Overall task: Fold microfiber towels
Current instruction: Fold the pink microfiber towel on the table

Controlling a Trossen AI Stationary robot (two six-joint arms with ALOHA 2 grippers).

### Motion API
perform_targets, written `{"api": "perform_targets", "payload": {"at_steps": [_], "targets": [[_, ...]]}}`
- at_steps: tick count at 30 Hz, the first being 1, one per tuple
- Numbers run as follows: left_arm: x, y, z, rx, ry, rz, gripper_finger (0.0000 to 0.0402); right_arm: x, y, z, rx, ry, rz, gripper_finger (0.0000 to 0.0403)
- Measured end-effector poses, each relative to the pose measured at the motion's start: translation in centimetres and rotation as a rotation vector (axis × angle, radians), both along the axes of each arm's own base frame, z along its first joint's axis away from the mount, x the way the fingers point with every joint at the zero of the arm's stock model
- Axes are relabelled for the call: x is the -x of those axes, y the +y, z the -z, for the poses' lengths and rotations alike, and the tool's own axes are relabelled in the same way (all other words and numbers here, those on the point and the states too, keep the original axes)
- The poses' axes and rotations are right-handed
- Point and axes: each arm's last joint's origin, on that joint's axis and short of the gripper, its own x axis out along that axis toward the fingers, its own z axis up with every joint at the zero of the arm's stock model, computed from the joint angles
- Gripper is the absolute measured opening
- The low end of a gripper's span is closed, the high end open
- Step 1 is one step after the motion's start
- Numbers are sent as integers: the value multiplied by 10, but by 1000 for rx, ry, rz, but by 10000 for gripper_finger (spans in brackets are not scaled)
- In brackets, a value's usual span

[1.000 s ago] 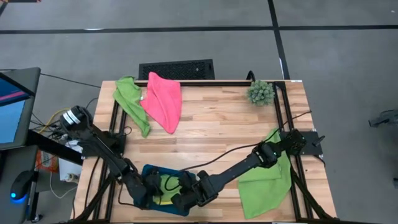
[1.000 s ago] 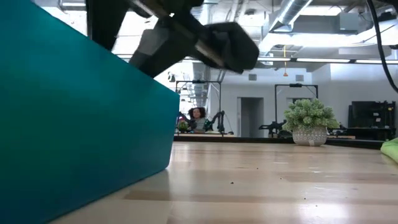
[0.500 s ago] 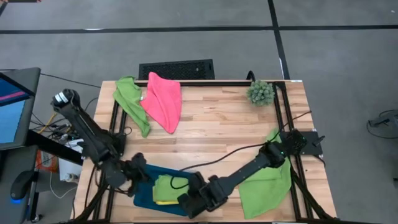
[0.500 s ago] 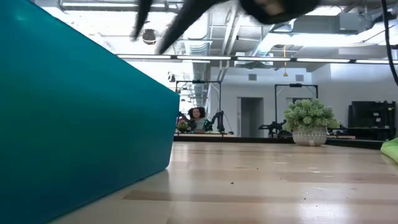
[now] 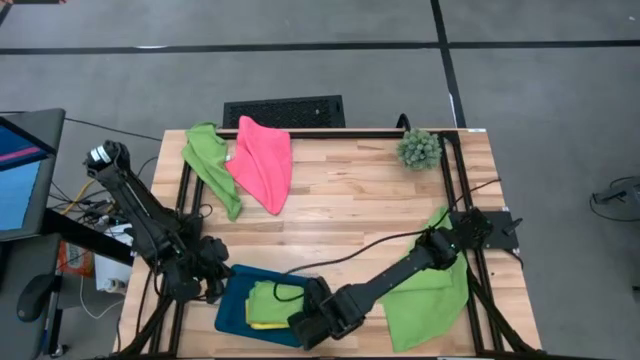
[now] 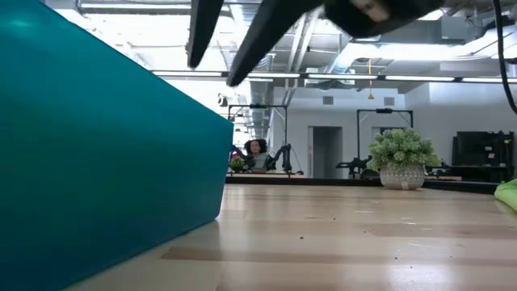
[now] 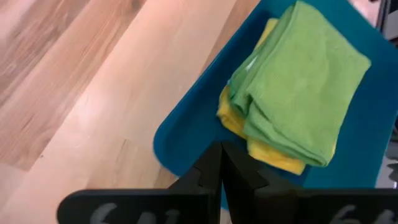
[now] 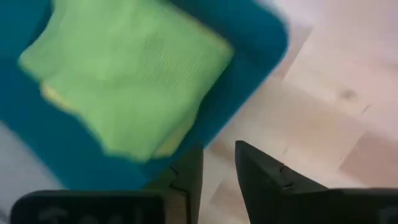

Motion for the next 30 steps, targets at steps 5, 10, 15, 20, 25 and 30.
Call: {"api": "perform_targets", "payload": {"at_steps": [5, 10, 15, 20, 25, 30], "targets": [[3, 4, -15, 73, -46, -12, 0, 4, -18, -13, 103, 29, 16, 128], [3, 11, -49, 73, -221, 18, 0, 17, -37, -53, 143, 33, -45, 127], [1, 27, -83, -48, -420, -25, 0, 12, -59, -72, 168, -7, -146, 124], [4, 40, -115, -244, -575, -66, 11, -9, -81, -79, 184, -108, -210, 121], [10, 51, -144, -368, -674, -164, 35, -32, -110, -84, 154, -207, -269, 120], [19, 67, -162, -395, -624, -59, 80, -17, -136, -123, 216, -243, -307, 124]]}}
